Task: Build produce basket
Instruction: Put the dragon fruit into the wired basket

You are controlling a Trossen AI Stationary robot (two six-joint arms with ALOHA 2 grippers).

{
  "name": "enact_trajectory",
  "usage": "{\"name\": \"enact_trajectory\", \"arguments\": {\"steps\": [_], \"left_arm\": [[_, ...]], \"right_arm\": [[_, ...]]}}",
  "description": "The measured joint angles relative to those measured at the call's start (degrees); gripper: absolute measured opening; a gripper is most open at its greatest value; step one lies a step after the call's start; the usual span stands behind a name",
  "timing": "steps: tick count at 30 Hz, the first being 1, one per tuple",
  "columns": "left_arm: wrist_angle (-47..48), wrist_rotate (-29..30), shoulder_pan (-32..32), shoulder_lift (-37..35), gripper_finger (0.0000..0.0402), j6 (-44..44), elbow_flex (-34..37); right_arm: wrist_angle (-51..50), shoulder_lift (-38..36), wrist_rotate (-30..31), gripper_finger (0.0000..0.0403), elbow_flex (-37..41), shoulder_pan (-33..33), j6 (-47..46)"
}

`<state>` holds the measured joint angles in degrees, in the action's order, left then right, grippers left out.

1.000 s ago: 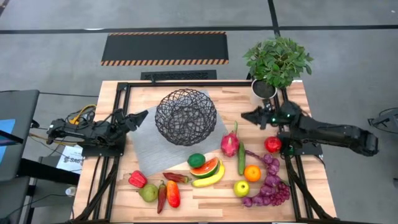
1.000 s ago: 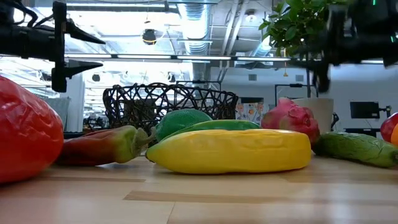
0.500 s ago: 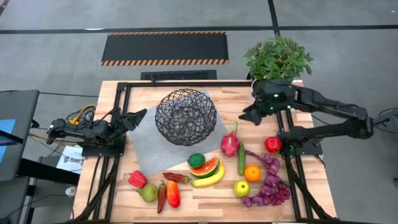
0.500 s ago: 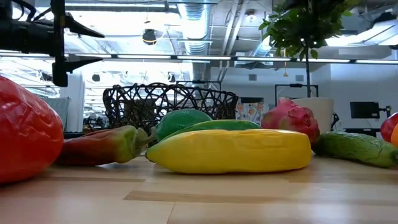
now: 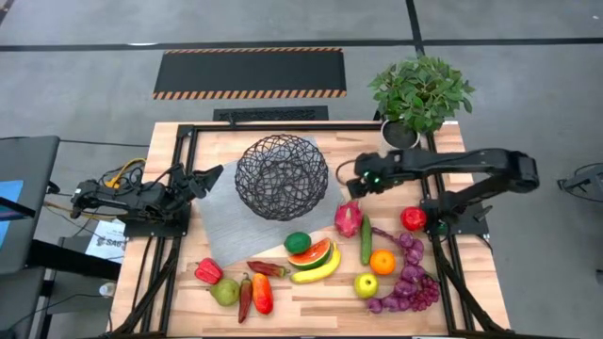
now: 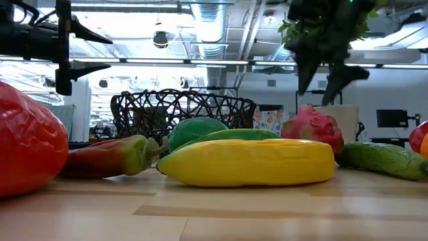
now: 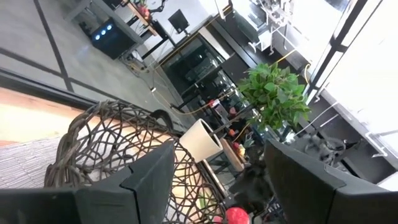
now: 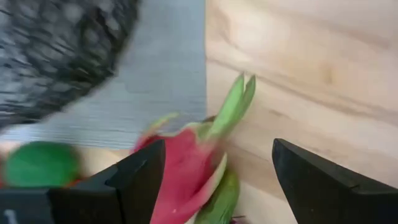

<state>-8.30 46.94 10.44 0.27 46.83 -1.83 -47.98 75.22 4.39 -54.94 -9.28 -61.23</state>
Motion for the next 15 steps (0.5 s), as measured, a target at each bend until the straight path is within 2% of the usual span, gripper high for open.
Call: {"name": "enact_trajectory", "arguments": {"steps": [10,13,15], "left_arm": [[0.73,-0.04,0.00,0.00,0.0236,0.18,0.00],[1.72,-0.04,0.00,0.00,0.0236,0.20,0.00],[2.24,-0.04,0.00,0.00,0.0236,0.38,0.00]], "right_arm": [[7.77,11.57,0.10,0.0304,3.07,-0.58,-2.36],[8.22,13.31,0.12,0.0273,3.04,-0.66,-2.96],[7.95,14.02,0.10,0.0235,3.04,-0.61,-3.28]]}}
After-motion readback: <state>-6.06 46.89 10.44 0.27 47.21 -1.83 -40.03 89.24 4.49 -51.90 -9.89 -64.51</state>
